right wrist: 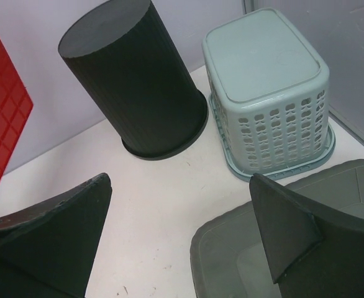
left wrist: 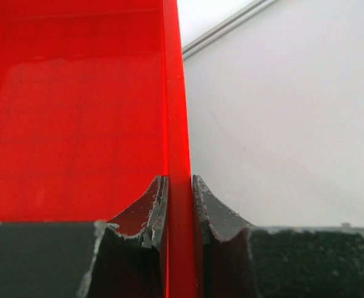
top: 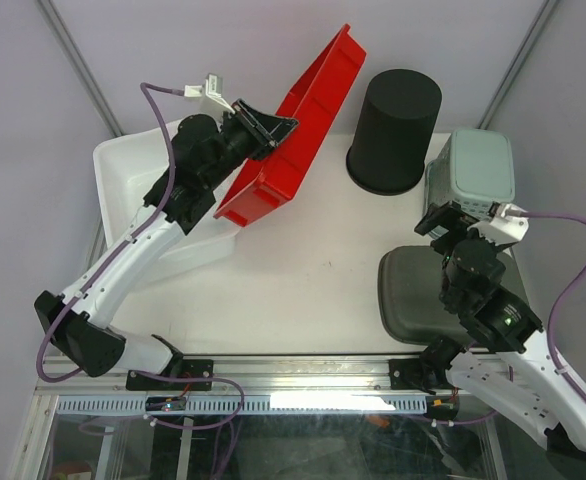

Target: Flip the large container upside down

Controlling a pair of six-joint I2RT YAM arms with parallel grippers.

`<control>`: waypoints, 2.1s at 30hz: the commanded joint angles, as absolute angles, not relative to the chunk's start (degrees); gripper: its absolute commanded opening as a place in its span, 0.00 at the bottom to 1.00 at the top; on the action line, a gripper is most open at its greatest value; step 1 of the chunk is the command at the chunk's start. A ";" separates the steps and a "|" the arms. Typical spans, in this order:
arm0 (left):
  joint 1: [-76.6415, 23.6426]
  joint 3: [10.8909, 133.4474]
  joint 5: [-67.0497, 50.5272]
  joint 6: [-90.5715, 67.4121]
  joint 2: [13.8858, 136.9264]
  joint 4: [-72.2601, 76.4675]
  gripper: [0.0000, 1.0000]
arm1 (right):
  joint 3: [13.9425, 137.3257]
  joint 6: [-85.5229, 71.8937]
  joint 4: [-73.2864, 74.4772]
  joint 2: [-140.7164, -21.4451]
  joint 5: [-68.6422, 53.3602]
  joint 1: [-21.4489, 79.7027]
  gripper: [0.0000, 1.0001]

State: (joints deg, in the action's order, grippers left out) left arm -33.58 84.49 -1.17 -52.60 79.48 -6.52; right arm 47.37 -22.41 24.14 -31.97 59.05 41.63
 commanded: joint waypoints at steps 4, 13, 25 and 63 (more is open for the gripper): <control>-39.60 84.91 6.50 -61.85 75.06 12.82 0.00 | 49.84 -23.25 23.57 -28.54 63.07 41.75 0.97; -42.21 76.53 14.41 -75.23 75.97 19.86 0.00 | 52.83 -21.60 23.74 -30.57 66.53 41.75 0.97; -39.12 66.98 10.19 -88.98 76.94 21.38 0.00 | 51.54 -19.00 19.96 -31.74 66.98 41.75 0.98; -29.97 38.79 11.93 -84.85 75.39 9.86 0.00 | 48.83 -22.15 20.32 -35.29 65.01 41.75 0.99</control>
State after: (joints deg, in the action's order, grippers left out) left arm -30.17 42.44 8.78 -92.99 72.93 24.43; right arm 48.86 -21.12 22.96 -35.27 64.62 41.63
